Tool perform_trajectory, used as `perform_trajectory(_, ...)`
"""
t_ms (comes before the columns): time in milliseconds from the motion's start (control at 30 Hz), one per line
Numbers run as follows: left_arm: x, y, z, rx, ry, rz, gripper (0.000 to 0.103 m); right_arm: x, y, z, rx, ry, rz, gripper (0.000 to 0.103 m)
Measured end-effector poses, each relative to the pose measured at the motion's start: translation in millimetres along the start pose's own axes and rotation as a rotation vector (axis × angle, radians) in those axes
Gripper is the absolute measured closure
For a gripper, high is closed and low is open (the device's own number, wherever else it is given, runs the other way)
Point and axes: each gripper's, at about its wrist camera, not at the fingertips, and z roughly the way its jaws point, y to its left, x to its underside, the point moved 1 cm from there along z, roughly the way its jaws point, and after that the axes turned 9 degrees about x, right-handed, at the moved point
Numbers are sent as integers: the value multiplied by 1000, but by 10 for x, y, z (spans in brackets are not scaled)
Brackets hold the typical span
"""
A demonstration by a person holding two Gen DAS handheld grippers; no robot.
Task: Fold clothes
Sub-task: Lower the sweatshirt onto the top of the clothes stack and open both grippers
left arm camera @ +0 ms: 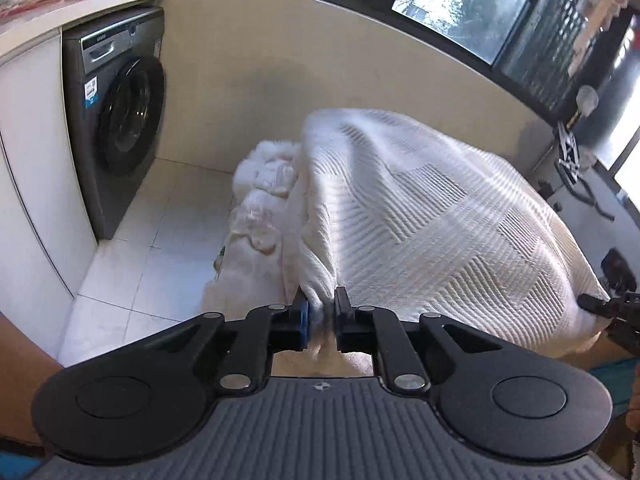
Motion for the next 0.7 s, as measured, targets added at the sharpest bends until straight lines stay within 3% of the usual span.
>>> perform_trajectory(33,-9,-33,4,-15,1,22,76,39,-2,-5,15,-1,-4,95)
perform_trajectory(67,-34,-66,-1,-42,1,49,67,62,42,-38,31,-11,-21,94)
perform_trajectory(100,-65,-102,-23,-79,-6,79,50,62,111,-85,48,-24,-43,90)
perform_trajectory(133,-93,-144,-55,-113,-18,110,42,39,188,-142,76,-40,-62,87)
perform_trajectory(200,-166,-251,-217,-134,-93,180,41,1,355,-291,145,-92,-109,63)
perform_trajectory(267,-288,-366,-311,-104,-161,234,34,-23,578,-525,168,-201,-206,60)
perform_trajectory(367,-507,-584,-242,-46,-203,318,25,-107,977,-711,92,-258,-321,58)
perform_trajectory(433,-588,-740,-9,-40,-184,377,10,-156,1240,-609,62,-262,-383,48)
perform_trajectory(467,-615,-813,129,-46,-169,398,10,-180,1371,-547,49,-264,-413,43)
perform_trajectory(600,-548,-913,777,-153,33,368,10,-168,1782,37,95,-175,-525,46)
perform_trajectory(667,-481,-817,996,-170,92,314,6,-159,1852,304,153,-117,-552,46)
perform_trajectory(700,-472,-769,1026,-164,84,281,0,-145,1866,408,168,-99,-558,44)
